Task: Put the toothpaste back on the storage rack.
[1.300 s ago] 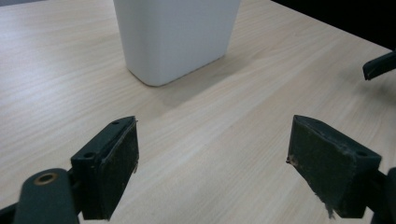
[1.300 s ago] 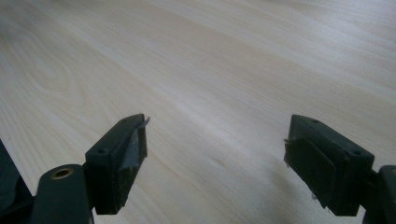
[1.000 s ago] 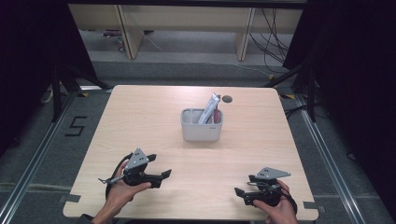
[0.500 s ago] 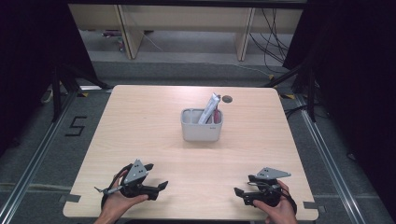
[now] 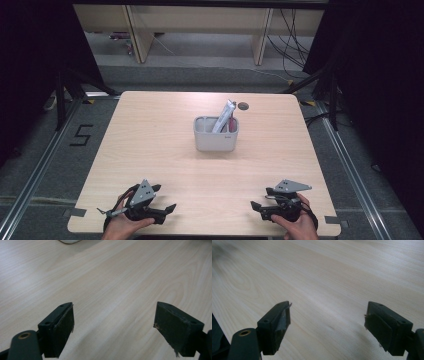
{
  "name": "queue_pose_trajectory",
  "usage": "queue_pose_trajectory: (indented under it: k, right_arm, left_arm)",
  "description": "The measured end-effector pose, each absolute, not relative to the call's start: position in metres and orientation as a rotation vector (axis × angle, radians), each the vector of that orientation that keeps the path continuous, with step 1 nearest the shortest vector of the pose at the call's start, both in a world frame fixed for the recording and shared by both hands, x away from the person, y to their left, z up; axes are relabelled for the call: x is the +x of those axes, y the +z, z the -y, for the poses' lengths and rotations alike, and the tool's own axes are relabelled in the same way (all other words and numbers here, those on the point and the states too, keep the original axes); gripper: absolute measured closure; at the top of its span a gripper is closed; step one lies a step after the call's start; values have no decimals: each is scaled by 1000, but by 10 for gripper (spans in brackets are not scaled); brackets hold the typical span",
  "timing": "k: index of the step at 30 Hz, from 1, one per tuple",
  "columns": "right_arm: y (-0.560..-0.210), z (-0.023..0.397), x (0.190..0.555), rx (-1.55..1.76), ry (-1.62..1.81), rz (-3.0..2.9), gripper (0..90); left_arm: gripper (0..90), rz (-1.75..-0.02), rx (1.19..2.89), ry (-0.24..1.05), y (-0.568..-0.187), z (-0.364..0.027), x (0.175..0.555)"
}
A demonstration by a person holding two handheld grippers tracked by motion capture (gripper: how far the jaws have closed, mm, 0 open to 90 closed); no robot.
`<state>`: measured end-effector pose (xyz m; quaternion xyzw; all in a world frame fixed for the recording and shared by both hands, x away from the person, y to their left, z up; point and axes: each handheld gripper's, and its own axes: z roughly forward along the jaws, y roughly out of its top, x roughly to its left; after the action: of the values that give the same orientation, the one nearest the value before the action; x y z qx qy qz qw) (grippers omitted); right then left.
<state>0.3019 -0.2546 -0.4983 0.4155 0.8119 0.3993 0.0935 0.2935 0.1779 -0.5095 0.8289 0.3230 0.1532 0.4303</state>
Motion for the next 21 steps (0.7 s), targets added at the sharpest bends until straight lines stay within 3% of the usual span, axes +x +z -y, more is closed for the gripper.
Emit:
queue_pose_trajectory:
  k: [21]
  right_arm:
    - [-498, 251, 300, 1210, 1174, -2423, 209]
  left_arm:
    - [163, -776, 2121, 391, -512, -175, 279]
